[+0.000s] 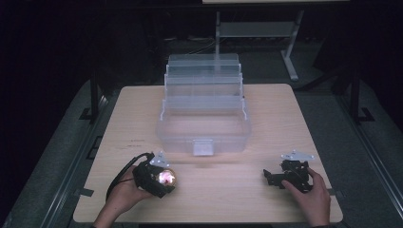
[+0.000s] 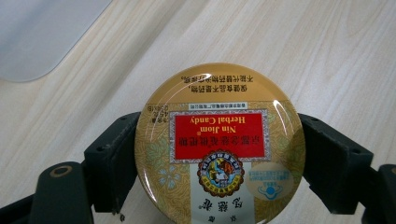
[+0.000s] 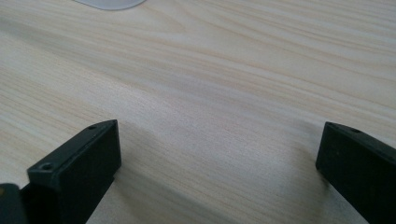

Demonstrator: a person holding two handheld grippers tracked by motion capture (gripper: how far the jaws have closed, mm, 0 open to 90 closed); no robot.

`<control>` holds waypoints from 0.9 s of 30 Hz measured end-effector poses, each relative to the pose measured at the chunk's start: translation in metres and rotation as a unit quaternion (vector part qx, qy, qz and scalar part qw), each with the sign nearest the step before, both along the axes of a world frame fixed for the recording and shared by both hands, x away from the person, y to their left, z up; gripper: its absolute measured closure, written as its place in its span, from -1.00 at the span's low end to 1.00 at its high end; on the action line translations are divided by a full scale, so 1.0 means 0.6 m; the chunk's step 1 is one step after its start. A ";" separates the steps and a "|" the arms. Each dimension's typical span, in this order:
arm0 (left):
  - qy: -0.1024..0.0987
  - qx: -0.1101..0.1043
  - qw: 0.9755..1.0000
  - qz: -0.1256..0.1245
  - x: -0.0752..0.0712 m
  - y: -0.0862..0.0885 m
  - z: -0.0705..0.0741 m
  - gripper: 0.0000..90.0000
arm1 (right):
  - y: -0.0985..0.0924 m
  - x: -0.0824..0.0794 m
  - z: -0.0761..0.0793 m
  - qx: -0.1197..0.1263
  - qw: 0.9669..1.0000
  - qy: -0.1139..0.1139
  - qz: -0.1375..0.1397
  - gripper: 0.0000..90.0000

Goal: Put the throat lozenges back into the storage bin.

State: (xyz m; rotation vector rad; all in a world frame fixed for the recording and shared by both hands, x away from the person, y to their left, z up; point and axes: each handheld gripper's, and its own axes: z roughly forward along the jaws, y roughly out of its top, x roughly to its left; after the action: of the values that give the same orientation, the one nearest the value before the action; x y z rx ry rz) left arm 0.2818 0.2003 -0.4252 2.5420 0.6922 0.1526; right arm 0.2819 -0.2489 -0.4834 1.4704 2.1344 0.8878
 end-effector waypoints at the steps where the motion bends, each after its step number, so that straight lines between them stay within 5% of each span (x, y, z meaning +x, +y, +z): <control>1: 0.002 -0.001 1.000 0.001 0.000 -0.001 0.001 -0.56 | 0.000 0.000 0.000 0.000 1.000 0.000 0.000 -1.00; 27: -0.005 -0.012 1.000 -0.007 0.015 -0.016 0.037 -0.56 | 0.000 0.000 0.000 0.000 1.000 0.000 0.000 -1.00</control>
State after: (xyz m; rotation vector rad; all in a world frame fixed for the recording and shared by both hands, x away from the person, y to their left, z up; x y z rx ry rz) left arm 0.2907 0.1908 -0.4028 2.5210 0.6691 0.1522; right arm 0.2819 -0.2489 -0.4834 1.4708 2.1341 0.8882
